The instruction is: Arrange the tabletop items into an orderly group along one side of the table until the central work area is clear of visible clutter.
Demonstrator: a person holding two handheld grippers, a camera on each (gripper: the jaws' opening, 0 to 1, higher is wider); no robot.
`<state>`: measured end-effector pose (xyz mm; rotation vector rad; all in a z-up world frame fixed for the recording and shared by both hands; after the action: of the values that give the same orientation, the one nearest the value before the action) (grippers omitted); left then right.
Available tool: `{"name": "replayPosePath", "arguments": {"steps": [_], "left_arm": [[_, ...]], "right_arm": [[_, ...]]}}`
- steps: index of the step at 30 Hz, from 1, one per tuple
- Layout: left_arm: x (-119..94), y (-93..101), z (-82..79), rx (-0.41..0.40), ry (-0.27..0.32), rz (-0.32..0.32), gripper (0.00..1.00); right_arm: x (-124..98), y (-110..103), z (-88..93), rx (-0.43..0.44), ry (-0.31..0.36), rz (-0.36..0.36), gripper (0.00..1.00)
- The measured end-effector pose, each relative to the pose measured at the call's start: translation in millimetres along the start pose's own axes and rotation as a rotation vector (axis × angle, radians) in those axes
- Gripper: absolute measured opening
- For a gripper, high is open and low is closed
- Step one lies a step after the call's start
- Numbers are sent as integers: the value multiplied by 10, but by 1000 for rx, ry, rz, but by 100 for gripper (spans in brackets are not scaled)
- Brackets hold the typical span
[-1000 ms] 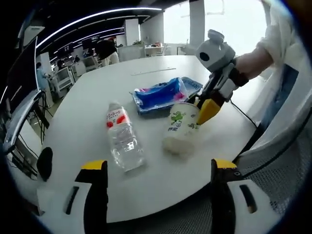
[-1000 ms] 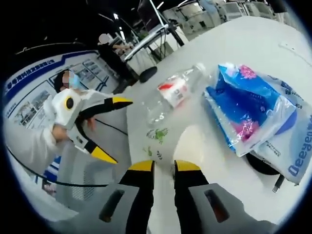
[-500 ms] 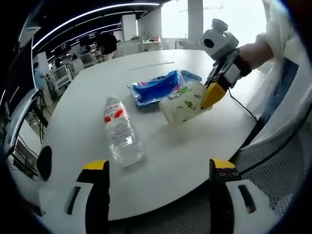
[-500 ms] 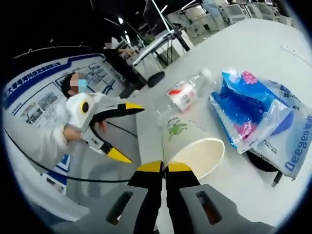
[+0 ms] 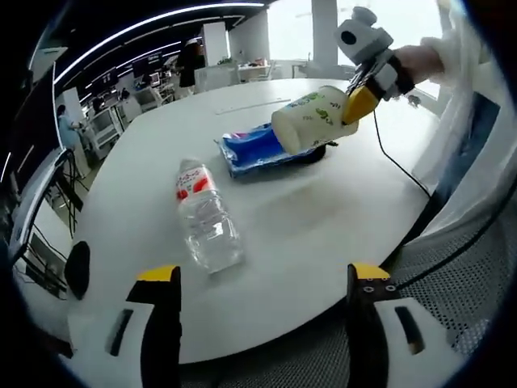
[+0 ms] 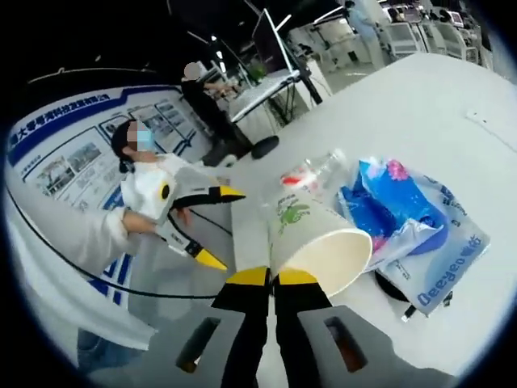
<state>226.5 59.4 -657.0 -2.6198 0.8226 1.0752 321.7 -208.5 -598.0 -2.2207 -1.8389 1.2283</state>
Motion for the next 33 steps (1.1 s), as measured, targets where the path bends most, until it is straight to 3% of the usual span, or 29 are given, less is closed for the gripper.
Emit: {"name": "replayPosePath", "arguments": {"steps": [15,18,28,33], "left_arm": [[-23,32,-31,10,-2,2,88],[-13,51,-10,33,-32,4,87],[-3,13,-1,44,-34,5,88],[12,11,24,60,-52,7,86]], "right_arm": [[-548,378,-253,-57,-47,95,0],[-636,489,-348,-94,-74,121,0],[-864,813,-639,-222,-165,188,0],[-959,927,-839,-259,-167,204,0]]}}
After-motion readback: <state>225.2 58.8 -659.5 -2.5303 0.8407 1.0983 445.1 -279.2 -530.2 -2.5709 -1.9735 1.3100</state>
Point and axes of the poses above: the point that each gripper's makers call its tool centre point, and the gripper's own axes: x roughly forward along the fingers, y roughly to its right, z roughly out of its underside, the point moved 10 cm from there along -x, roughly backward along the fingers, and after that the axes turned 6 degrees about -x, right-handed, at the moved point
